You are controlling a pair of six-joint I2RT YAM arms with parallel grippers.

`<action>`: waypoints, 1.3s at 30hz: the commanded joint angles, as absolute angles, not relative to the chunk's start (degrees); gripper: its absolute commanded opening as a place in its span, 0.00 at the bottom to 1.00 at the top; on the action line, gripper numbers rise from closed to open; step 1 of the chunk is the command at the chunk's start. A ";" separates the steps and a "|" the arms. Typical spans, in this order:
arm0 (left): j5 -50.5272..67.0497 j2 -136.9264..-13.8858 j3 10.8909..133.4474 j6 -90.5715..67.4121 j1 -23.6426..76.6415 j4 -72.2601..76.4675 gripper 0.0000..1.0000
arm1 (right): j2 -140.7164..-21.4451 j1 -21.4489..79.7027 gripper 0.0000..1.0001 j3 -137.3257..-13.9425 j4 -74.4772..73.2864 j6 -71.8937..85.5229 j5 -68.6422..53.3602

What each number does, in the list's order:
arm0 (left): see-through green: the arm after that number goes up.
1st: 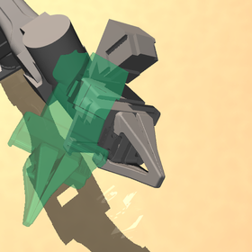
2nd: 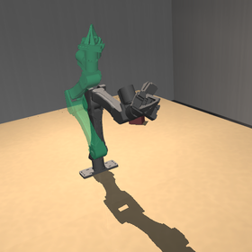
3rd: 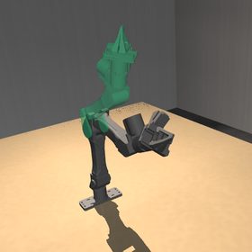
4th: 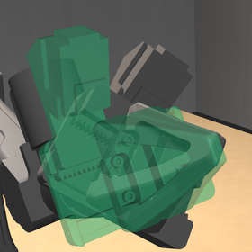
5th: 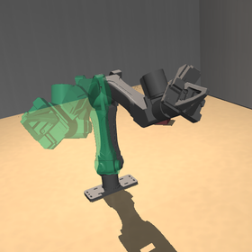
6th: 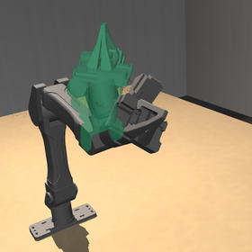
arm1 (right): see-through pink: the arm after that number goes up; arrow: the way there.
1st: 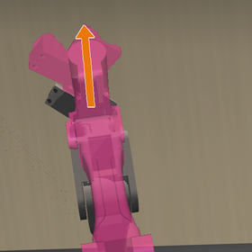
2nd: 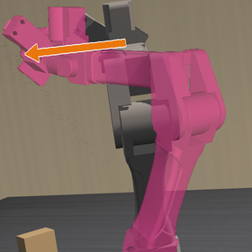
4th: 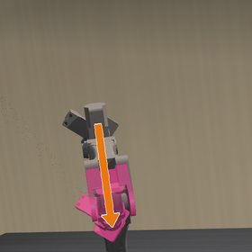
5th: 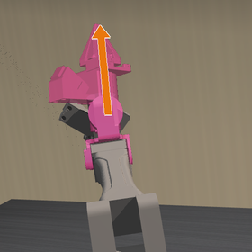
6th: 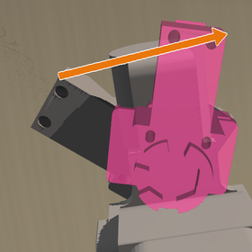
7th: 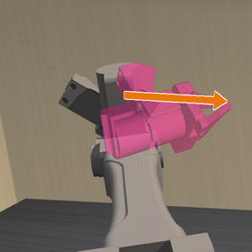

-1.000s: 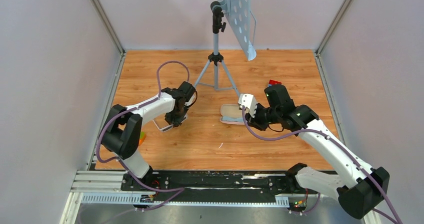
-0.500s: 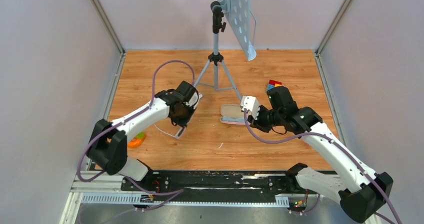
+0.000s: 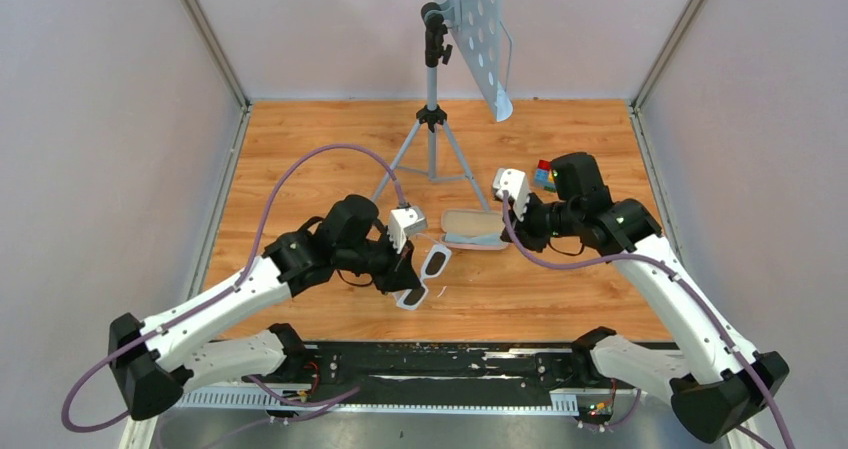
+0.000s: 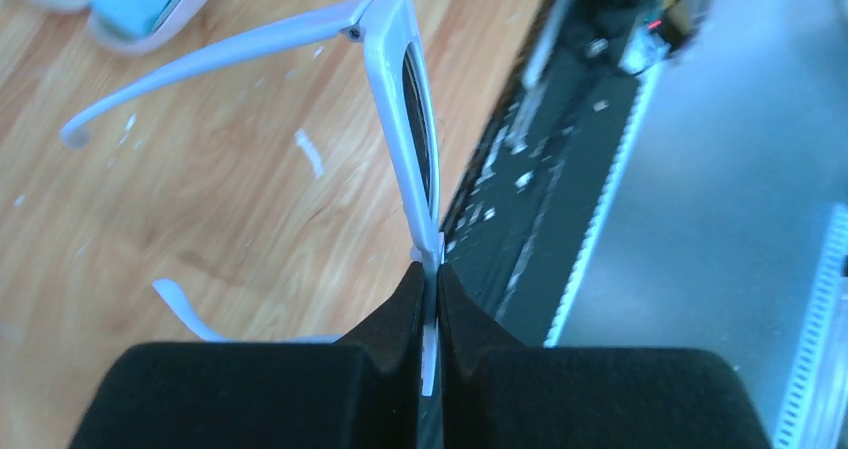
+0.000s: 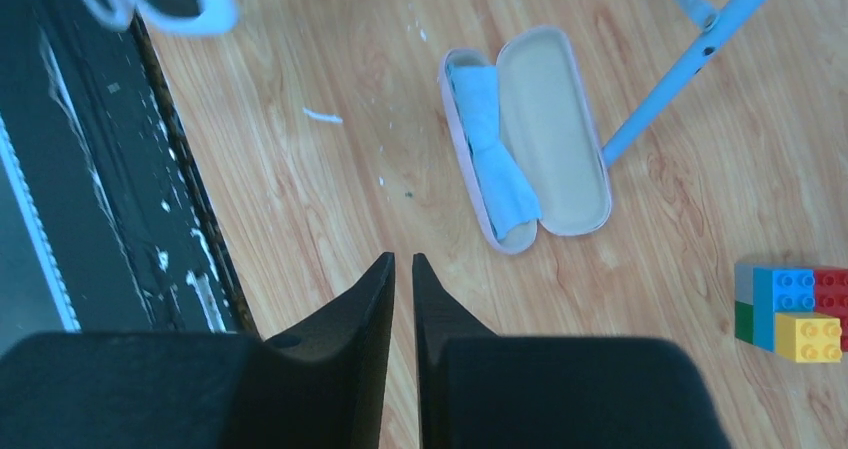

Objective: Organize the sunglasses
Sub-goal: Fold the sunglasses at the center of the board.

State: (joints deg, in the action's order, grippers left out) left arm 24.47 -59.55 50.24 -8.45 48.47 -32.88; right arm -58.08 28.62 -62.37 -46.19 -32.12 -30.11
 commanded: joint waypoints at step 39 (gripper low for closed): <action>18.24 -57.81 33.31 -37.73 54.01 29.43 0.00 | -59.28 26.98 0.17 -52.73 -10.40 8.80 -65.19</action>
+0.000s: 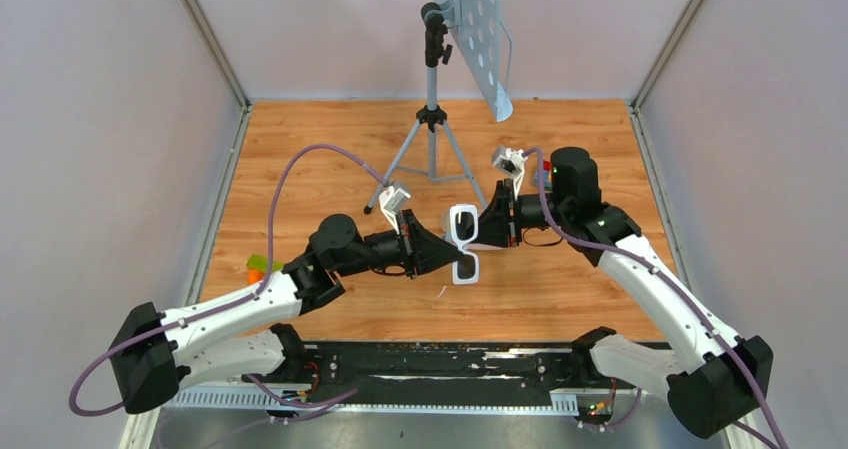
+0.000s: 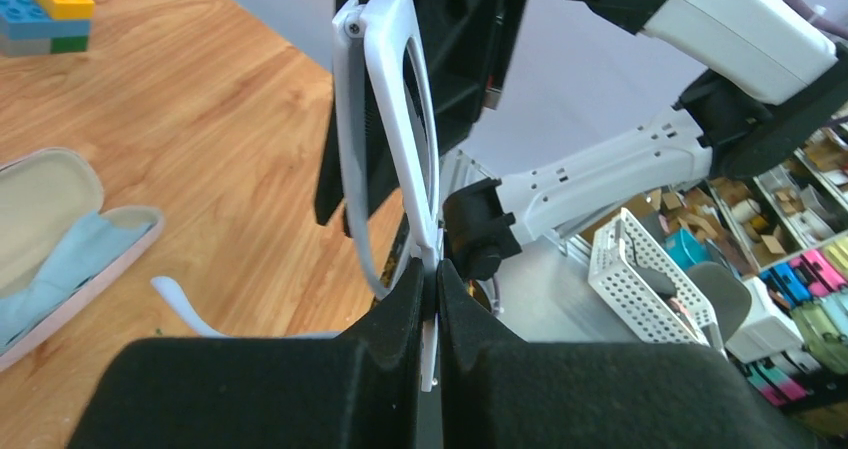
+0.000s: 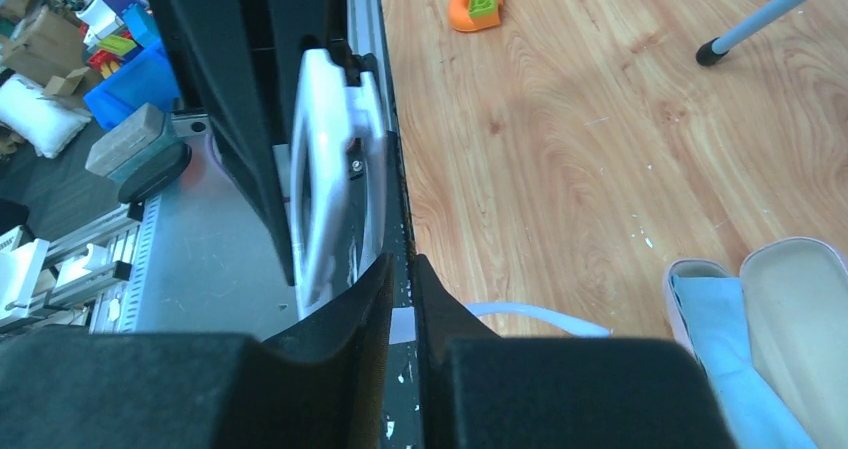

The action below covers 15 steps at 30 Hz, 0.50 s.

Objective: Organize the sunglasses
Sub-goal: Fold the sunglasses at the center of the board.

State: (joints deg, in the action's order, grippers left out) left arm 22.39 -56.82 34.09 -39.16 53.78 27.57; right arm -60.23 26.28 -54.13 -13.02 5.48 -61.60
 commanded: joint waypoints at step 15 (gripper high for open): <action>19.96 -55.06 33.95 -35.84 54.03 26.21 0.00 | -58.95 22.83 0.21 -56.44 -17.56 1.81 -60.57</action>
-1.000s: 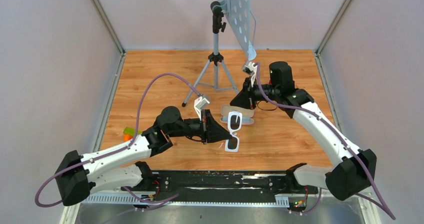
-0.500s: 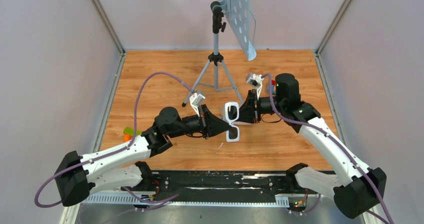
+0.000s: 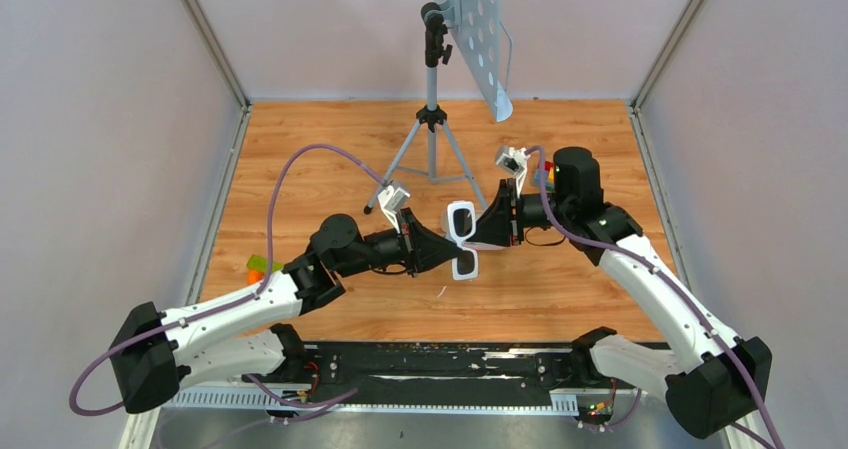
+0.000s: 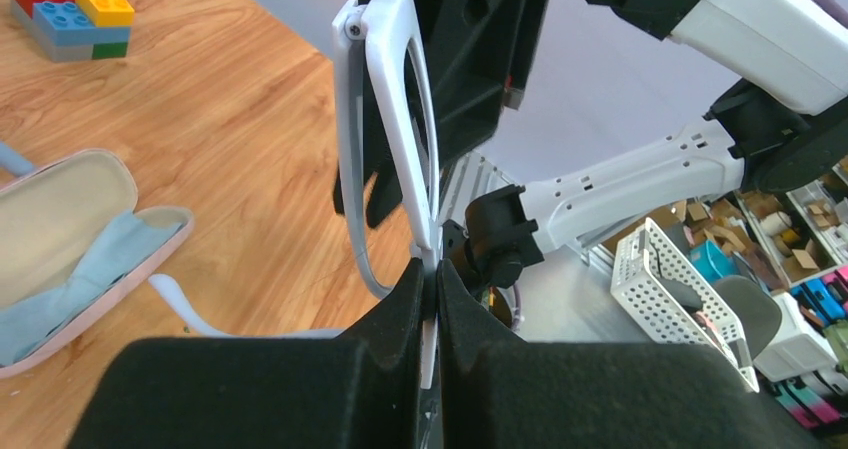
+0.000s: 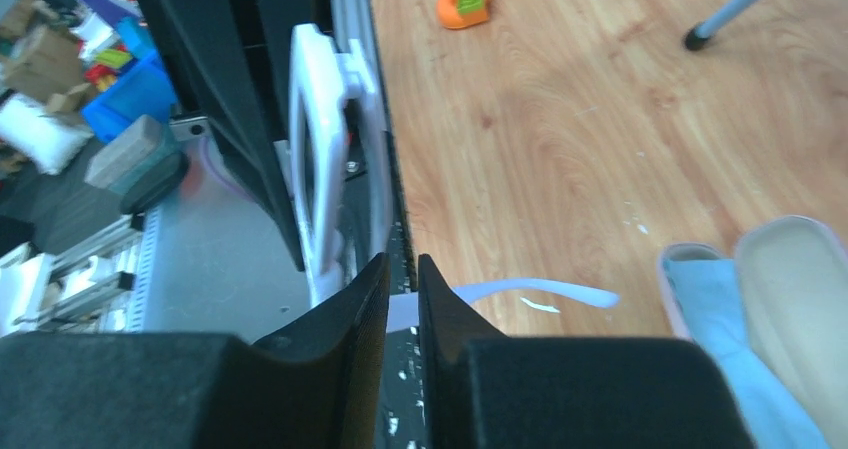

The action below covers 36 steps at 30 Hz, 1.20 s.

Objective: Organize the sunglasses
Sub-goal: Fold the sunglasses at the center of the board.

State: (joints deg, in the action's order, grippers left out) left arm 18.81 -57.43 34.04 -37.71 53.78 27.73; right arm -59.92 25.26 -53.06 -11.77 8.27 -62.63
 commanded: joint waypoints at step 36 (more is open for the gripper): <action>18.33 -58.69 30.09 -44.41 54.14 50.80 0.00 | -61.70 20.91 0.47 -42.73 8.94 29.54 -63.46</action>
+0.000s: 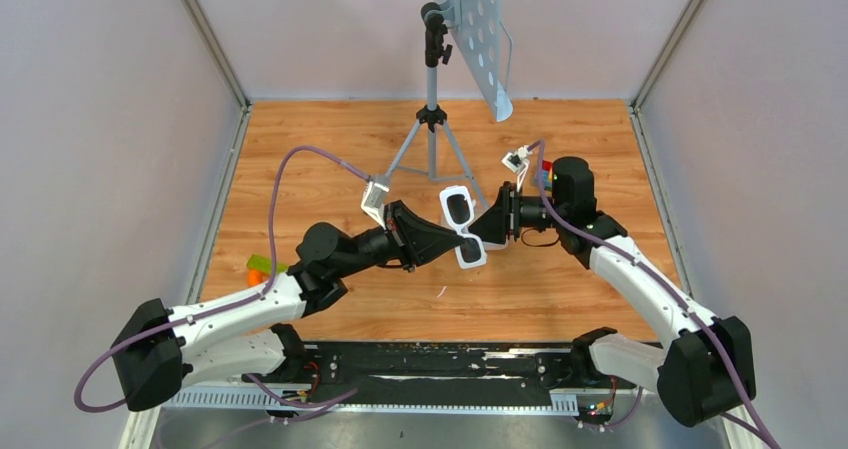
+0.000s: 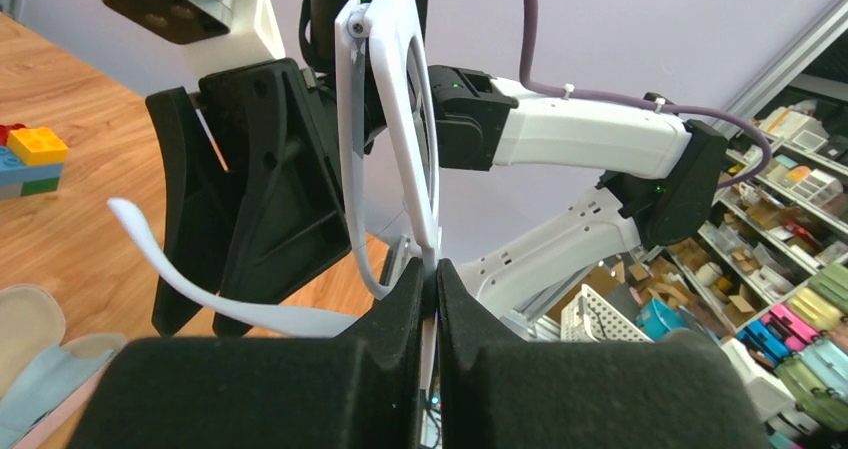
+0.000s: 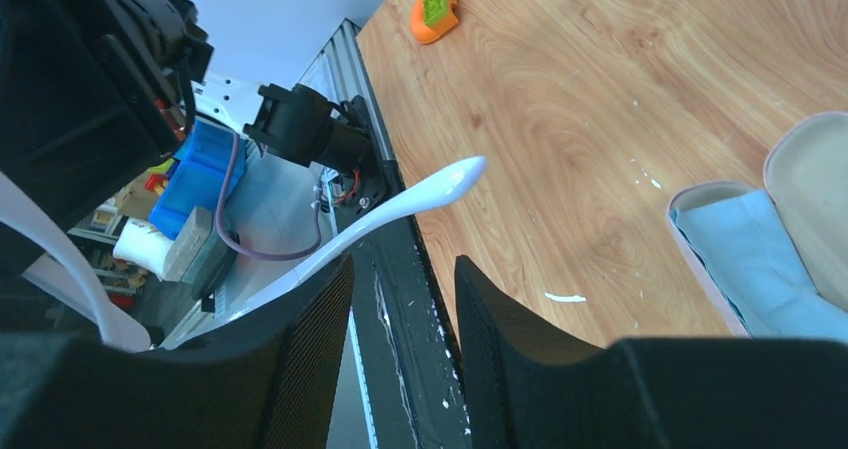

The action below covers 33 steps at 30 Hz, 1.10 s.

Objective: Organize the sunglasses
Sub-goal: Fold the sunglasses at the center of the board.

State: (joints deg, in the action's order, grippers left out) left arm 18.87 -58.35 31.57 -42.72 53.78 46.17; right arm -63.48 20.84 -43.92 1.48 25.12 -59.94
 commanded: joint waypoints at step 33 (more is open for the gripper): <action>24.87 -59.47 38.30 -32.20 54.14 14.08 0.00 | -53.92 18.15 0.55 -47.86 -21.56 -9.09 -53.94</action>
